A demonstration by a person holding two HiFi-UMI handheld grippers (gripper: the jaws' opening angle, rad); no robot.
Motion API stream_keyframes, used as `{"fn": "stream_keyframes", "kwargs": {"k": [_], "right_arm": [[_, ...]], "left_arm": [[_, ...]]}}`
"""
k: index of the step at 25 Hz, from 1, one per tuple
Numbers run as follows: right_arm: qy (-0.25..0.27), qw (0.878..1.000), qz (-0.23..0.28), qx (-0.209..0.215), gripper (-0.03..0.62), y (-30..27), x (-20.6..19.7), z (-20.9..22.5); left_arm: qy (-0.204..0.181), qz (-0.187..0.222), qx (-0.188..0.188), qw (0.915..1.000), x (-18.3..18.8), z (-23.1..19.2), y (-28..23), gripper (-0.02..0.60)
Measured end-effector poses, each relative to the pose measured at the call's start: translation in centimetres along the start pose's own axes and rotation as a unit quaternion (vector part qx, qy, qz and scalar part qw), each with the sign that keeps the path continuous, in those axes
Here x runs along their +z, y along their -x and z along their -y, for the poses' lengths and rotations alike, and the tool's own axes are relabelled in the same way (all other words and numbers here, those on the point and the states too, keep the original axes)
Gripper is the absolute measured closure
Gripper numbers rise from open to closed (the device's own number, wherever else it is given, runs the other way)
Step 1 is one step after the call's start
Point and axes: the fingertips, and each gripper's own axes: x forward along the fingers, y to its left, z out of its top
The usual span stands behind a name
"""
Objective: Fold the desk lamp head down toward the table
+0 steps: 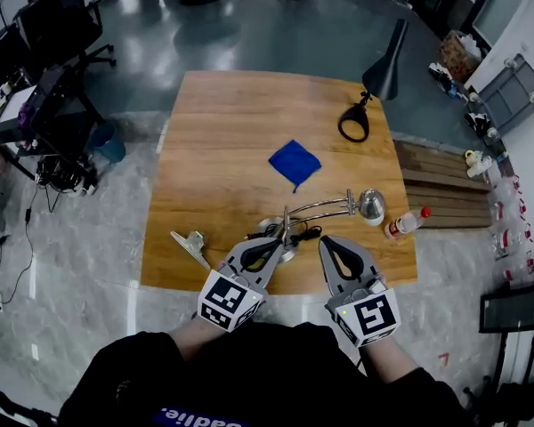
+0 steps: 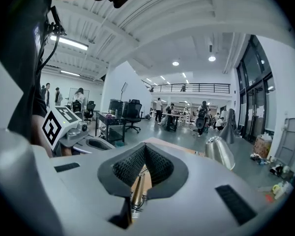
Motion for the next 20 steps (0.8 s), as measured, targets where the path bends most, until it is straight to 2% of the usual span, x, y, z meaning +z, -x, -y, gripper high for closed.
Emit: {"fn": "stream_keyframes", "kwargs": {"k": [4, 9, 15, 17, 20], "right_arm": [[0.050, 0.999, -0.019, -0.007, 0.595, -1.0, 0.4, 0.1], [0.137, 0.989, -0.053, -0.003, 0.594, -1.9, 0.7, 0.6], [0.188, 0.978, -0.093, 0.004, 0.528, -2.3, 0.2, 1.5], [0.220, 0.969, -0.110, 0.002, 0.511, -2.5, -0.1, 1.8], [0.282, 0.949, -0.141, -0.006, 0.493, -2.6, -0.5, 2.1]], "left_arm": [[0.003, -0.015, -0.010, 0.9998, -0.9, -1.2, -0.2, 0.583], [-0.001, -0.033, 0.000, 0.9995, -2.5, -2.3, -1.3, 0.583], [-0.001, -0.066, 0.017, 0.9977, -4.6, -3.0, -2.7, 0.539], [0.001, -0.073, 0.021, 0.9971, -5.0, -3.1, -3.0, 0.521], [0.001, -0.083, 0.023, 0.9963, -5.6, -3.2, -3.6, 0.492]]}}
